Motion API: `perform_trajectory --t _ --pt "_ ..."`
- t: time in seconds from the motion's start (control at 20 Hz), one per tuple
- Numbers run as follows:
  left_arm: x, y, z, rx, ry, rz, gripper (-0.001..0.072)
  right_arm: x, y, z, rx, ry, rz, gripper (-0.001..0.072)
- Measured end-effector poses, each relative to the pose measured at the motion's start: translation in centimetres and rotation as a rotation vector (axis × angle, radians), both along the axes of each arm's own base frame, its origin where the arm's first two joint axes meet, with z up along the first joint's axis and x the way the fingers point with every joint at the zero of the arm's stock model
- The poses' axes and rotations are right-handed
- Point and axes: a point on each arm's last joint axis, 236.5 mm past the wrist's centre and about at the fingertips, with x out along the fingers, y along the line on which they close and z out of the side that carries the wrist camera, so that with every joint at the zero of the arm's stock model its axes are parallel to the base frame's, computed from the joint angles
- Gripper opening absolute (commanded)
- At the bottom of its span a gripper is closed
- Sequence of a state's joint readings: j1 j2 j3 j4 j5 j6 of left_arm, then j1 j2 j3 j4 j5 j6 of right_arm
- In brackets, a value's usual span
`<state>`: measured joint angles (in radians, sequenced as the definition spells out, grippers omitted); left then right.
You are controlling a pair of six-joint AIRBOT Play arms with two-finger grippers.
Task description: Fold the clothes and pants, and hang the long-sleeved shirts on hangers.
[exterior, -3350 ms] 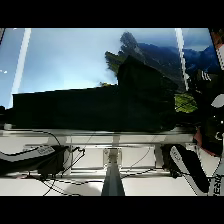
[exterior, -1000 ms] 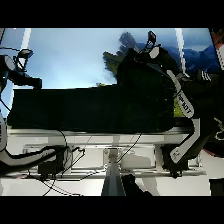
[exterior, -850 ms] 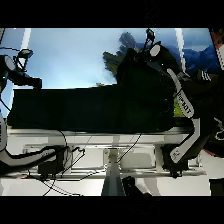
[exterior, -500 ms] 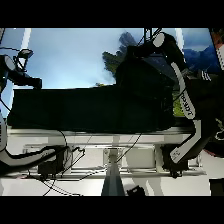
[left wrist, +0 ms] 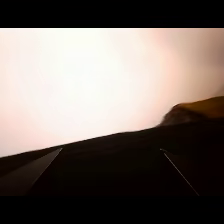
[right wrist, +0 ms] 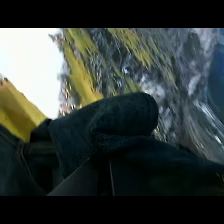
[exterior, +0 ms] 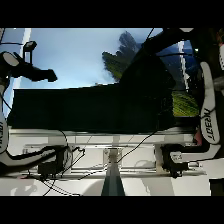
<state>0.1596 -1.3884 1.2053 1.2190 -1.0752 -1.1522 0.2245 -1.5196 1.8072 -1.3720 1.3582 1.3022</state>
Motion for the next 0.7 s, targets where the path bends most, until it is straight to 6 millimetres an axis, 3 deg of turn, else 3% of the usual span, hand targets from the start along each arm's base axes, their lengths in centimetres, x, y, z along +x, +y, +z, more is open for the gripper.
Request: perform_trajectory --t 0.15,0.35,0.55,0.7 --pt "1.8 -7.5 2.1 -0.219 -0.071 -0.017 0.0687 -4.6 -1.6 1.5 -0.042 0.05 0.012 0.002" --pt "2.1 -17.5 1.9 -0.358 -0.083 -0.109 0.0683 -11.5 -3.5 0.0 -0.074 0.181 -0.014 0.0021" --pt "0.0 -26.5 -0.3 -0.467 -0.014 -0.173 0.0683 -18.0 -4.6 -2.8 -0.084 0.303 -0.021 0.0021" --pt "-2.3 -30.5 -1.6 -0.474 -0.005 -0.307 0.0682 -20.6 -5.1 -3.7 -0.086 0.335 -0.024 0.0021"
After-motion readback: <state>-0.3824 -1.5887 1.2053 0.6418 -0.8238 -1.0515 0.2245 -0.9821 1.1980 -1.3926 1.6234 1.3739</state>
